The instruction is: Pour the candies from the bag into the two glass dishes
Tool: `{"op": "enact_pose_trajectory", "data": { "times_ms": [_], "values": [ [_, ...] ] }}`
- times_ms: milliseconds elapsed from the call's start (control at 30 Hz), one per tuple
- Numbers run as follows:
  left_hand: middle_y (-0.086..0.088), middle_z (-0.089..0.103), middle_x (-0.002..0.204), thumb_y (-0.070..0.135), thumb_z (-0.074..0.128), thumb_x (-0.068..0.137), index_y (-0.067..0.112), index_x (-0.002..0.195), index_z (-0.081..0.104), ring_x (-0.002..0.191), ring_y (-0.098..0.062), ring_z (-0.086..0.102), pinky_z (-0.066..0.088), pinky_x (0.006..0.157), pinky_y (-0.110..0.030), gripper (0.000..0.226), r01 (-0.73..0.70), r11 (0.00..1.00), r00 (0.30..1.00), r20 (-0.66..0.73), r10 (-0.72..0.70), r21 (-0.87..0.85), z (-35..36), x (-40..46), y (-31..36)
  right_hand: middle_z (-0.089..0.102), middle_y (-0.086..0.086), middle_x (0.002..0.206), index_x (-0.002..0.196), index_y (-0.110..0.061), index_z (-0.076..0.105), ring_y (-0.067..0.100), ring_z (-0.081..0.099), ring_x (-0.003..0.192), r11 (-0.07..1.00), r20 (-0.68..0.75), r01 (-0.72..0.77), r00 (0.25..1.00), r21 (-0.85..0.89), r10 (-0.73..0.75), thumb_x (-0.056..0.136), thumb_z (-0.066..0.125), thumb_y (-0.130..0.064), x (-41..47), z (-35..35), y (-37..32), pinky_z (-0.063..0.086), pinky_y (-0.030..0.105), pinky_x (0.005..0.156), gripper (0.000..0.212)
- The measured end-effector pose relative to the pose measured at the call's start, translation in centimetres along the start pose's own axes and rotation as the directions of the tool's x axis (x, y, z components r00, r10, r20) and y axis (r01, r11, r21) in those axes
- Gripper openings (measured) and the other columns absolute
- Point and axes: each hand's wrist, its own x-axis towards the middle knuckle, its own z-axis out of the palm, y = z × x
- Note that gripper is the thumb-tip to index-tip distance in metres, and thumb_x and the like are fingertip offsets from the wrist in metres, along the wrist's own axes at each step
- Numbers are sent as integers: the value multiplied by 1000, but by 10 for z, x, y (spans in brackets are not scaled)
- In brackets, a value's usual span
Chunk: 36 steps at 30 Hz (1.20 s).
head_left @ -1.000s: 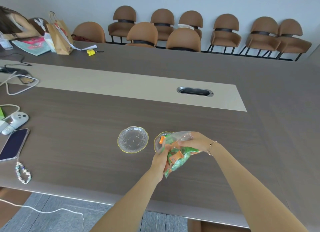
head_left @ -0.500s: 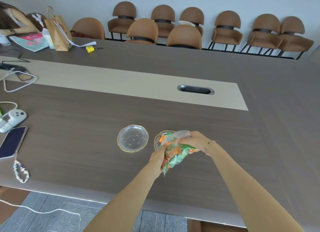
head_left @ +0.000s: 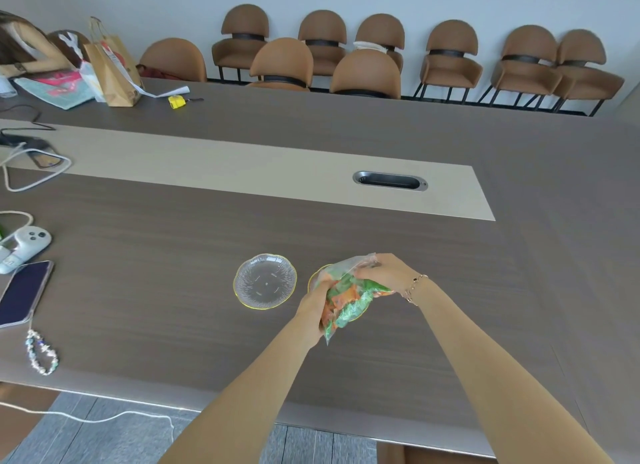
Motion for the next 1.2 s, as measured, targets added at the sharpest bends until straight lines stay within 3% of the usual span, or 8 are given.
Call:
{"op": "enact_pose_trajectory", "data": {
  "times_ms": [133, 267, 400, 567, 667, 800, 1100, 1200],
  "values": [
    [-11, 77, 102, 48, 68, 57, 15, 110, 69, 92, -29, 73, 59, 88, -44, 63, -6, 995, 996, -84, 14, 104, -2, 14, 7, 69, 15, 116, 102, -10, 72, 21, 65, 94, 996, 38, -21, 999, 87, 18, 88, 63, -18, -1, -2, -3, 58, 28, 72, 18],
    [-10, 73, 90, 37, 68, 73, 10, 103, 68, 76, -27, 69, 56, 76, -36, 40, -41, 995, 997, -59, 46, 93, 1, 5, 23, 68, 3, 96, 78, -24, 70, 19, 62, 90, 997, 21, 29, 999, 71, -31, 88, 62, -19, -2, -6, -15, 54, 36, 89, 13],
    [-8, 70, 82, 36, 68, 72, 13, 97, 68, 74, -26, 65, 52, 80, -36, 34, -57, 993, 998, -15, 59, 99, 0, 5, 35, 64, 2, 95, 95, -15, 72, 17, 59, 90, 998, 22, 59, 998, 32, -60, 88, 61, -20, -4, -10, -25, 46, 25, 79, 14],
    [-8, 70, 83, 37, 67, 72, 13, 92, 69, 81, -28, 65, 53, 91, -40, 31, -40, 989, 999, -18, 43, 145, -2, 3, 44, 65, 4, 94, 86, -17, 69, 18, 61, 86, 997, 28, 58, 998, 58, -60, 89, 60, -19, -9, -15, -32, 48, 20, 68, 9],
    [-7, 69, 75, 35, 64, 78, 13, 82, 67, 72, -26, 65, 54, 79, -36, 22, -29, 986, 999, -22, 33, 163, -2, 2, 47, 66, 5, 94, 92, -16, 68, 15, 63, 78, 996, 40, 20, 999, 89, -23, 89, 61, -20, -12, -17, -34, 52, 19, 62, 9],
    [-6, 69, 64, 34, 63, 80, 13, 77, 66, 62, -23, 65, 52, 63, -28, 21, -10, 985, 1000, -4, 10, 170, -3, 0, 46, 69, 8, 103, 104, -13, 73, 22, 65, 93, 998, 41, -8, 999, 68, 6, 87, 62, -23, -11, -17, -29, 54, 32, 84, 23],
    [-6, 68, 70, 34, 62, 78, 14, 81, 65, 66, -22, 65, 52, 65, -29, 21, -36, 982, 999, 38, 29, 184, -5, -3, 43, 70, 15, 114, 107, -8, 73, 27, 67, 104, 995, 38, -16, 999, 95, 13, 84, 64, -26, -18, -16, -28, 54, 40, 96, 30],
    [-5, 69, 68, 34, 61, 80, 14, 81, 66, 66, -22, 66, 52, 63, -29, 21, -46, 982, 998, 51, 37, 183, -5, -5, 44, 71, 15, 112, 96, -11, 74, 29, 67, 106, 996, 18, 4, 1000, 91, -6, 85, 63, -25, -23, -16, -31, 52, 40, 97, 21]
  ]
}}
